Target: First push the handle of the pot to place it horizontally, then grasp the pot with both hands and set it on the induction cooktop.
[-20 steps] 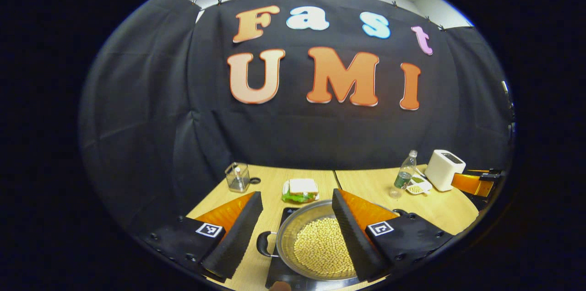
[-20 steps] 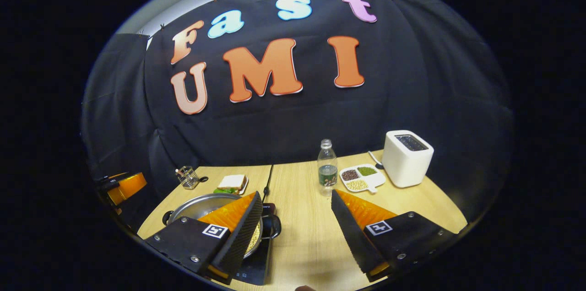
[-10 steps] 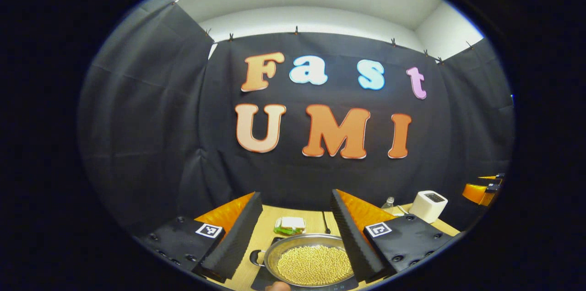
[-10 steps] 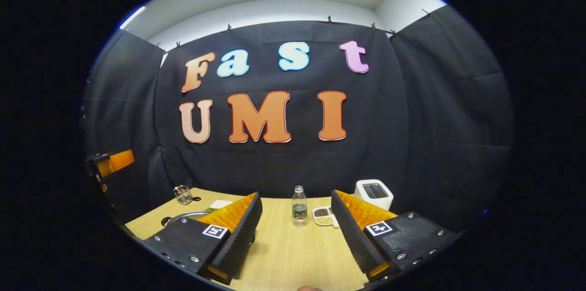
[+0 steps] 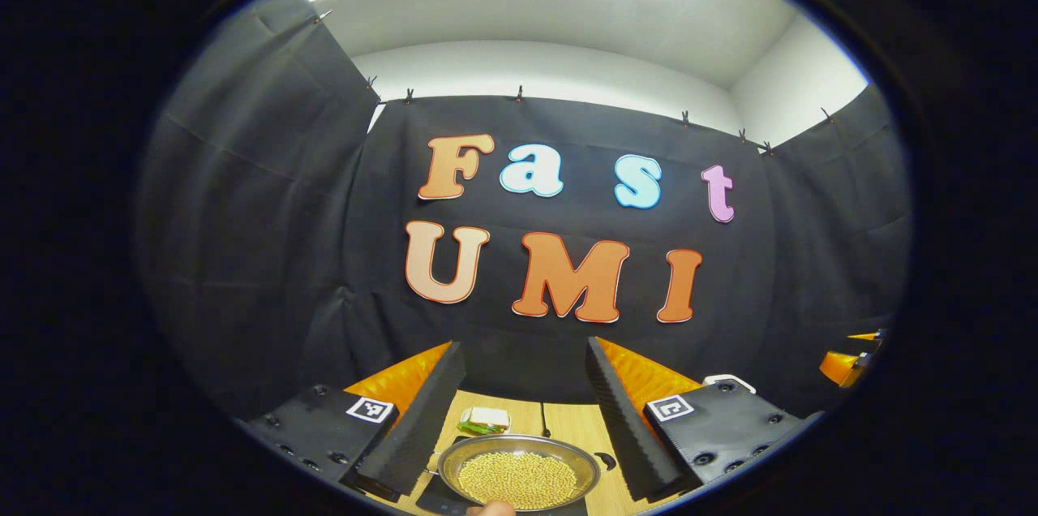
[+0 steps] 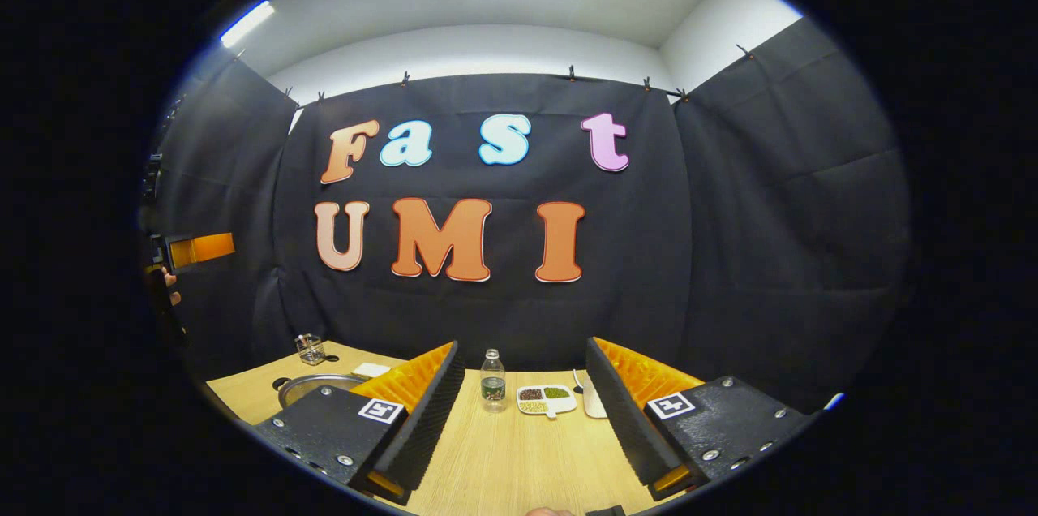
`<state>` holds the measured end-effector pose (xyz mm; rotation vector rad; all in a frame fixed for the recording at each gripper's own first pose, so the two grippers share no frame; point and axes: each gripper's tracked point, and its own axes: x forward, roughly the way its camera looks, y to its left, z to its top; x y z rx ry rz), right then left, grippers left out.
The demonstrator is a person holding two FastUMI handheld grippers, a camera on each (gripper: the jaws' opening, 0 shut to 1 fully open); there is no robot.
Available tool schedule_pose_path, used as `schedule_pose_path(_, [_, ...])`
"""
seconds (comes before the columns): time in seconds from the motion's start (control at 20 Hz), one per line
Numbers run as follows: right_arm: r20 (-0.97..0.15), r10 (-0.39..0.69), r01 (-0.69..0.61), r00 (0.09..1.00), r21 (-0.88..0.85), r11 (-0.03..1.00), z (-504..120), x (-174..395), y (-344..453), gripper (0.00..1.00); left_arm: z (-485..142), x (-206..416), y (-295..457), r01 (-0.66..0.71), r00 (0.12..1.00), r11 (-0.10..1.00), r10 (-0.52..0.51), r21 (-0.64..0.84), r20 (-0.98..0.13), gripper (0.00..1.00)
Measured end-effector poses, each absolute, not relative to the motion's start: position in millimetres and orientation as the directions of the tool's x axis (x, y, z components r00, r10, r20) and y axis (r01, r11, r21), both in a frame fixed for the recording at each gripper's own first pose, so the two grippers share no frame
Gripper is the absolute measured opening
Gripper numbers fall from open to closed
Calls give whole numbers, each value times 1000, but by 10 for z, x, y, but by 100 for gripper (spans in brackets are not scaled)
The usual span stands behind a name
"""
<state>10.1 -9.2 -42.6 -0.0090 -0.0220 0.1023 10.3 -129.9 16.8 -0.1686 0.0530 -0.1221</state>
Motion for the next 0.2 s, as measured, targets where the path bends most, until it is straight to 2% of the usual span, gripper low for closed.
schedule_pose_path(0.2, [18, 102, -102, 995, 3, 995, -485, 65, -165, 94, 118, 47, -1424, 138, 987, 978, -149, -159, -59, 99])
